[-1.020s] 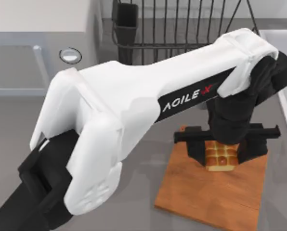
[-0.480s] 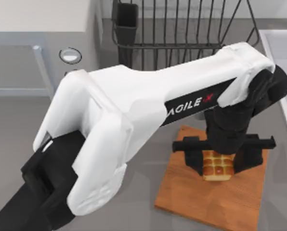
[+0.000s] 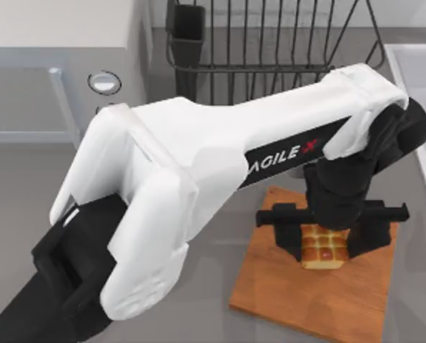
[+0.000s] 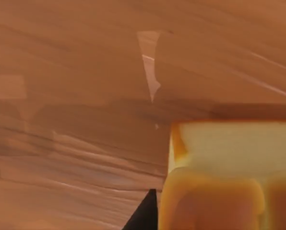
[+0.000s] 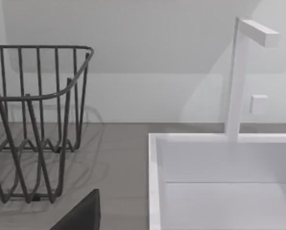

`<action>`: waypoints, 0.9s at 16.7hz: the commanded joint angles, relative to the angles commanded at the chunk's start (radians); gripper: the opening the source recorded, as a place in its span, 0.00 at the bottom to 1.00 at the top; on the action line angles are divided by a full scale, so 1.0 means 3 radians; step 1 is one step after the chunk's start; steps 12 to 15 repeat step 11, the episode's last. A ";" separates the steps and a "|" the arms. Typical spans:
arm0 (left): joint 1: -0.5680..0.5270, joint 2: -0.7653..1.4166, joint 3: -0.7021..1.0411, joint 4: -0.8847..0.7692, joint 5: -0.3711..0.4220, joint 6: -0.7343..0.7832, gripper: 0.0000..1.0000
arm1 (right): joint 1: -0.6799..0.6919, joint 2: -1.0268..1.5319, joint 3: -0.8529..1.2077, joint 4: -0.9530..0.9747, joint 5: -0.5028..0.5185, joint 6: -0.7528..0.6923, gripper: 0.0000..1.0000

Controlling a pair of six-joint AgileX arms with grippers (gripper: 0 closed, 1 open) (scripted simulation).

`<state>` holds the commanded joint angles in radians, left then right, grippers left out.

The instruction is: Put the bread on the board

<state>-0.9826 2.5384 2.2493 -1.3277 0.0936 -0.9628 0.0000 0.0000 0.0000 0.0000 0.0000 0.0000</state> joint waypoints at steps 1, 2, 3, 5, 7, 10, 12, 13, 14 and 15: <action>0.0000 0.0000 0.0000 0.0000 0.0000 0.0000 0.68 | 0.0000 0.0000 0.0000 0.0000 0.0000 0.0000 1.00; 0.0000 0.0000 0.0000 0.0000 0.0000 0.0000 0.75 | 0.0000 0.0000 0.0000 0.0000 0.0000 0.0000 1.00; 0.0000 0.0000 0.0000 0.0000 0.0000 0.0000 0.83 | 0.0000 0.0000 0.0000 0.0000 0.0000 0.0000 1.00; 0.0000 0.0000 0.0000 0.0000 0.0000 0.0000 0.98 | 0.0000 0.0000 0.0000 0.0000 0.0000 0.0000 1.00; 0.0000 0.0000 0.0000 0.0000 0.0000 0.0000 1.00 | 0.0000 0.0000 0.0000 0.0000 0.0000 0.0000 1.00; 0.0000 0.0000 0.0000 0.0000 0.0000 0.0000 1.00 | 0.0000 0.0000 0.0000 0.0000 0.0000 0.0000 1.00; 0.0000 0.0000 0.0000 0.0000 0.0000 0.0000 1.00 | 0.0000 0.0000 0.0000 0.0000 0.0000 0.0000 1.00; 0.0000 0.0000 0.0000 0.0000 0.0000 0.0000 1.00 | 0.0000 0.0000 0.0000 0.0000 0.0000 0.0000 1.00; 0.0000 0.0000 0.0000 0.0000 0.0000 0.0000 1.00 | 0.0000 0.0000 0.0000 0.0000 0.0000 0.0000 1.00; 0.0000 0.0000 0.0000 0.0000 0.0000 0.0000 1.00 | 0.0000 0.0000 0.0000 0.0000 0.0000 0.0000 1.00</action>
